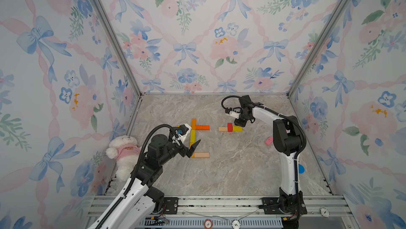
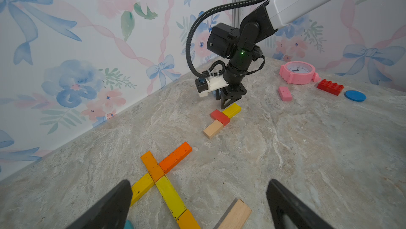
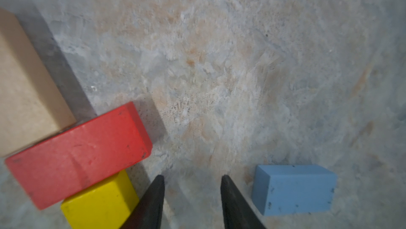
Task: Assemble the letter t with building blocks
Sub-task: Adjust the building block at the center of the board.
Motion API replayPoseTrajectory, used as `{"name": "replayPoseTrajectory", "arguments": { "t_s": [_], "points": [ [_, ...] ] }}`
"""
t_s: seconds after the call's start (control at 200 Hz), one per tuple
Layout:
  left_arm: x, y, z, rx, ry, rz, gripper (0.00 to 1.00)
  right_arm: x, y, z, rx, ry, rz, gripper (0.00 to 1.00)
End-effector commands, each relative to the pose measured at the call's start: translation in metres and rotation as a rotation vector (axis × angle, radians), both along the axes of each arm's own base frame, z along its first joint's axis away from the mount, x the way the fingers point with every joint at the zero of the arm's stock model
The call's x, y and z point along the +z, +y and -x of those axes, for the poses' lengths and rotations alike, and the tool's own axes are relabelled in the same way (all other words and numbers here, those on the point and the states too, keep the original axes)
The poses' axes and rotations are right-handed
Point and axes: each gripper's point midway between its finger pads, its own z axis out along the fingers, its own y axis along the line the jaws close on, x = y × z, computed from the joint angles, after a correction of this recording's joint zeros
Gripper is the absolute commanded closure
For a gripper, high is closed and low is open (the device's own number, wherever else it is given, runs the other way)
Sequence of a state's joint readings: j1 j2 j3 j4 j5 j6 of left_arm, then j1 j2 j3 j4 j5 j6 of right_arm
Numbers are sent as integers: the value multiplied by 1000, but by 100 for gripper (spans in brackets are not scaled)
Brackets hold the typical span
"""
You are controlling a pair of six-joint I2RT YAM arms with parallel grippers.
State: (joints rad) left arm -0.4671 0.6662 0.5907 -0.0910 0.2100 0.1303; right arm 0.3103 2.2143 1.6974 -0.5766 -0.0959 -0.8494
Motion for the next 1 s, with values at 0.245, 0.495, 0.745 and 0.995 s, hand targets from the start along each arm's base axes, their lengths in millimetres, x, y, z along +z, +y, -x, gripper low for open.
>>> {"name": "replayPoseTrajectory", "arguments": {
  "t_s": [0.245, 0.495, 0.745, 0.995],
  "points": [
    [1, -1, 1, -9, -22, -2, 2, -6, 5, 19, 41, 42, 2, 54],
    [2, -1, 1, -9, -23, -2, 2, -7, 11, 22, 55, 50, -2, 54],
    [1, -1, 1, -12, -21, -2, 2, -5, 11, 23, 57, 52, -5, 54],
    [2, -1, 1, -12, -23, -1, 2, -2, 10, 27, 63, 52, -4, 54]
  ]
}}
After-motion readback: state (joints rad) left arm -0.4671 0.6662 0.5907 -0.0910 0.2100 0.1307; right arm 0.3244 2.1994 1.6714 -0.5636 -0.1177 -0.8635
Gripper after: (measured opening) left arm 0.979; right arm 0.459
